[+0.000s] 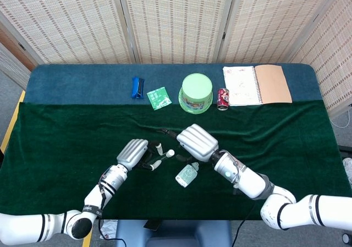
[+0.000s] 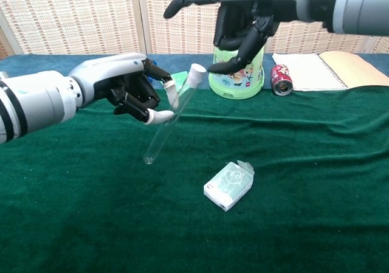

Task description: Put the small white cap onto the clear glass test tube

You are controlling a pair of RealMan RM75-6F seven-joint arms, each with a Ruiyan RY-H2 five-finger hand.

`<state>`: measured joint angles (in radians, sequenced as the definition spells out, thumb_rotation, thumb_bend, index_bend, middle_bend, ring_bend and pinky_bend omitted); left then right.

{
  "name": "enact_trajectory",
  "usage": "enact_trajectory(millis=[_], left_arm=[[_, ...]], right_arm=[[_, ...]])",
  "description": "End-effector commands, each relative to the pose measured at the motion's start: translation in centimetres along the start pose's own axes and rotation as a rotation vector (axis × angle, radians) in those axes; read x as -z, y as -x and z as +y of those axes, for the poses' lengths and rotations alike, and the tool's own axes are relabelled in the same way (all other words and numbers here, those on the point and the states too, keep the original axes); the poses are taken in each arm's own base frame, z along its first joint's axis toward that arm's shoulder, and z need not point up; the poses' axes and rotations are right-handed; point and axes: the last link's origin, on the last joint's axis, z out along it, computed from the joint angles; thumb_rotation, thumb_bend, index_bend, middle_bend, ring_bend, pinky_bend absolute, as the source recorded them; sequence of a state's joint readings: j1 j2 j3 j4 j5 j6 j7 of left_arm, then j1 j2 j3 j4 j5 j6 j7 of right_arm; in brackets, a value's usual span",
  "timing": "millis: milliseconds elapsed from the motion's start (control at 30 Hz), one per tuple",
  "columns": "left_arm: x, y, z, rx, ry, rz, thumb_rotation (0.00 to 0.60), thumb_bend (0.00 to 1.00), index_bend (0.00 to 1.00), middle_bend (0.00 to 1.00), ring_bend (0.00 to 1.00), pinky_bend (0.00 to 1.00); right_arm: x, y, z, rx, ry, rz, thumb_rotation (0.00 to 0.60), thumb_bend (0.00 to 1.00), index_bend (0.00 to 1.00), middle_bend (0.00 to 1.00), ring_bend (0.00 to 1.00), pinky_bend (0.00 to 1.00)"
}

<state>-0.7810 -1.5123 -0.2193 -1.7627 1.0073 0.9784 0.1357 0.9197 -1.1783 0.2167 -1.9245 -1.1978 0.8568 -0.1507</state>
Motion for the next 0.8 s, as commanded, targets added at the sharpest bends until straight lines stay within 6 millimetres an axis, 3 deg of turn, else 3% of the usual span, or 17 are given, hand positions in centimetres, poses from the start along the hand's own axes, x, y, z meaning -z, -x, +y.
enact_trajectory(millis=[33, 367, 600, 800], left_arm=[[0.3, -0.9, -1.0, -0.038, -0.021, 0.022, 0.600, 0.50, 0.70, 0.91, 0.86, 0.88], [1.3, -3.3, -6.2, -0.336, -0.145, 0.070, 0.600, 0.50, 0.71, 0.91, 0.86, 0.88], [1.1, -2.4, -8.4, -0.597, -0.203, 0.079, 0.600, 0.50, 0.71, 0.91, 0.86, 0.88], [0.3, -0.6, -9.4, -0.694, -0.246, 0.045, 0.600, 0.50, 0.71, 0.91, 0.86, 0.88]], right_arm=[[0.8, -0.9, 0.6, -0.002, 0.022, 0.030, 0.600, 0.38, 0.09, 0.96, 1.00, 1.00], [5.6, -2.3, 4.8, 0.039, 0.171, 0.105, 0.600, 0.38, 0.09, 0.96, 1.00, 1.00], [8.6, -1.6, 7.2, 0.052, 0.272, 0.110, 0.600, 0.38, 0.07, 0.95, 1.00, 1.00], [10.5, -0.8, 8.8, 0.039, 0.337, 0.118, 0.600, 0.38, 0.07, 0.95, 1.00, 1.00]])
